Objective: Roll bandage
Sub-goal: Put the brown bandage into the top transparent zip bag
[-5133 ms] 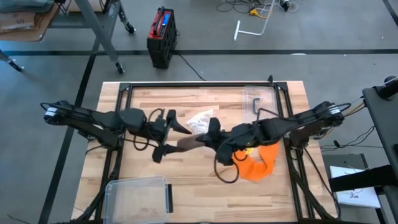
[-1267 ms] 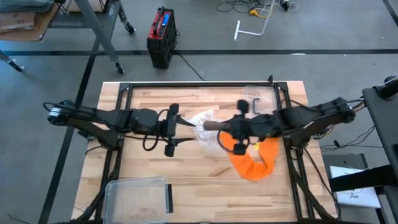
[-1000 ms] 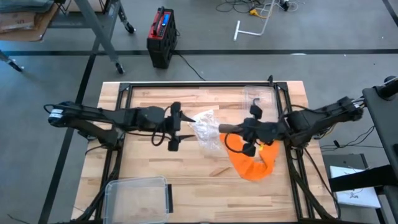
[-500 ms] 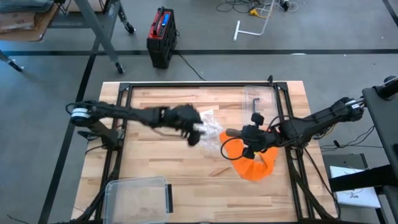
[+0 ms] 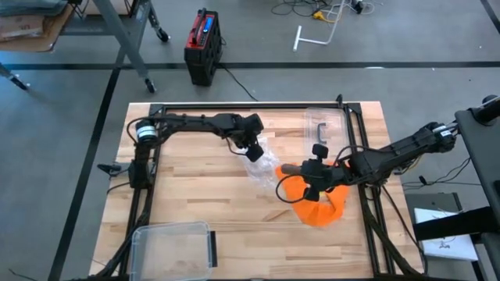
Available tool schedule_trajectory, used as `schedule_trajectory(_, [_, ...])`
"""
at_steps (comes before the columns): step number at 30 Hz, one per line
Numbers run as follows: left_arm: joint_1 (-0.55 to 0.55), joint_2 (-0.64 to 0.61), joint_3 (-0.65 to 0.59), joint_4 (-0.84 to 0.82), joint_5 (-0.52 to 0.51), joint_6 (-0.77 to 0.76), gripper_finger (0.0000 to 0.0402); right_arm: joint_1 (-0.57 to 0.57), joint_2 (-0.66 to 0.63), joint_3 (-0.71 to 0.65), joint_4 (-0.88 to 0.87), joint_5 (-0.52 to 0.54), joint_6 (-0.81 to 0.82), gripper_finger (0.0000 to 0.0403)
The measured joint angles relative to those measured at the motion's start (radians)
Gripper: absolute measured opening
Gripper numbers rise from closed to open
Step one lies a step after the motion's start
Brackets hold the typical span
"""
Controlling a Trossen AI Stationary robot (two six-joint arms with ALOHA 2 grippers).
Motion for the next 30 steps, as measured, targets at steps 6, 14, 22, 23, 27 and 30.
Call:
schedule_trajectory(6, [0.044, 0.051, 0.011, -0.048, -0.057, -0.037, 0.0254, 0.0, -0.001, -0.03, 0.002, -0.002, 0.0, 0.006])
schedule_trajectory(14, [0.036, 0.047, -0.019, -0.036, -0.049, -0.012, 0.0225, 0.0, 0.001, -0.047, 0.012, 0.0, -0.01, 0.006])
schedule_trajectory(22, [-0.053, 0.048, -0.034, 0.038, -0.071, 0.127, 0.0033, 0.0, -0.002, -0.047, 0.012, 0.003, -0.014, 0.0061])
schedule_trajectory(23, [-0.07, 0.047, -0.034, 0.046, -0.072, 0.133, 0.0018, 0.0, -0.002, -0.047, 0.012, 0.005, -0.014, 0.0061])
schedule_trajectory(27, [-0.164, 0.005, -0.021, 0.037, -0.103, 0.232, 0.0009, 0.0, -0.002, -0.047, 0.012, 0.006, -0.009, 0.0059])
schedule_trajectory(30, [-0.245, -0.072, -0.018, 0.035, -0.158, 0.366, 0.0003, 0.0, -0.002, -0.047, -0.008, 0.007, -0.008, 0.0059])
